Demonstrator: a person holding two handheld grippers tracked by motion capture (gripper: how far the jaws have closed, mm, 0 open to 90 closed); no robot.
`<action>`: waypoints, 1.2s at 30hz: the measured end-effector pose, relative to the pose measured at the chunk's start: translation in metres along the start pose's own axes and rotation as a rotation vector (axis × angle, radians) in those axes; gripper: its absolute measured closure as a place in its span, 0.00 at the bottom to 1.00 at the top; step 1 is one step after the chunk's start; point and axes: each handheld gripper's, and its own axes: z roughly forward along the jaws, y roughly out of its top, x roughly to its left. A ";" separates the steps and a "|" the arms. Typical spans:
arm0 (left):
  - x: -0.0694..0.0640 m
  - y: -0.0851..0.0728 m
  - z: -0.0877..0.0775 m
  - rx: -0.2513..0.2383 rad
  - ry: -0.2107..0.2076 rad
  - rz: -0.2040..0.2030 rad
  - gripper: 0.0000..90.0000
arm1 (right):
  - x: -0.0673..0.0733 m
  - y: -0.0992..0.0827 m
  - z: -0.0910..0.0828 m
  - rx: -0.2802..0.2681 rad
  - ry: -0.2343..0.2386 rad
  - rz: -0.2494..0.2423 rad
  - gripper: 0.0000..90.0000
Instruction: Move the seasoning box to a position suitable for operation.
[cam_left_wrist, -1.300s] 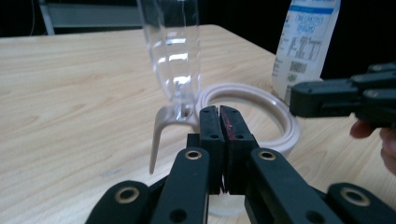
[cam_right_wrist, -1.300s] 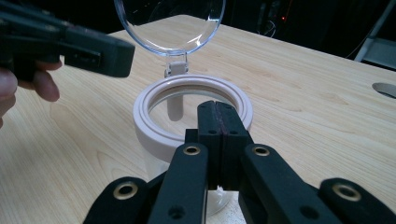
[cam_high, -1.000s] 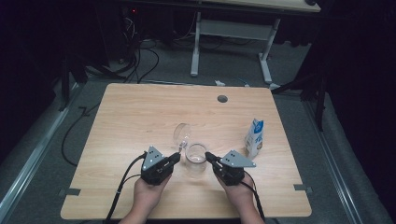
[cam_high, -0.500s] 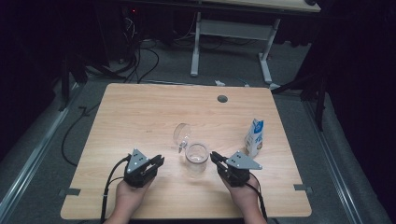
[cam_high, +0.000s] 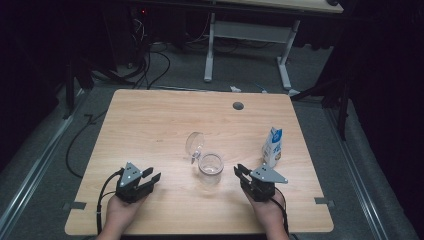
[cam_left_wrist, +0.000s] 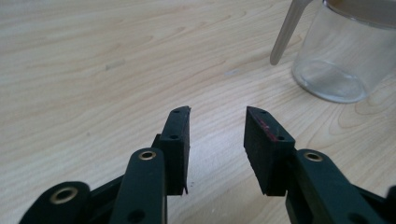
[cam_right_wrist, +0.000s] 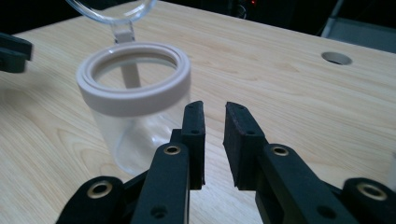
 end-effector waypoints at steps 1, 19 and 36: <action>0.002 0.000 -0.003 0.003 0.000 0.001 0.64 | -0.002 -0.002 -0.001 0.003 -0.008 0.000 0.87; 0.011 -0.005 -0.008 0.006 0.021 -0.034 0.54 | -0.036 -0.036 -0.033 0.037 -0.155 0.082 0.67; 0.013 -0.021 -0.030 -0.008 0.047 -0.058 0.47 | -0.068 -0.020 -0.020 0.003 -0.288 0.104 0.71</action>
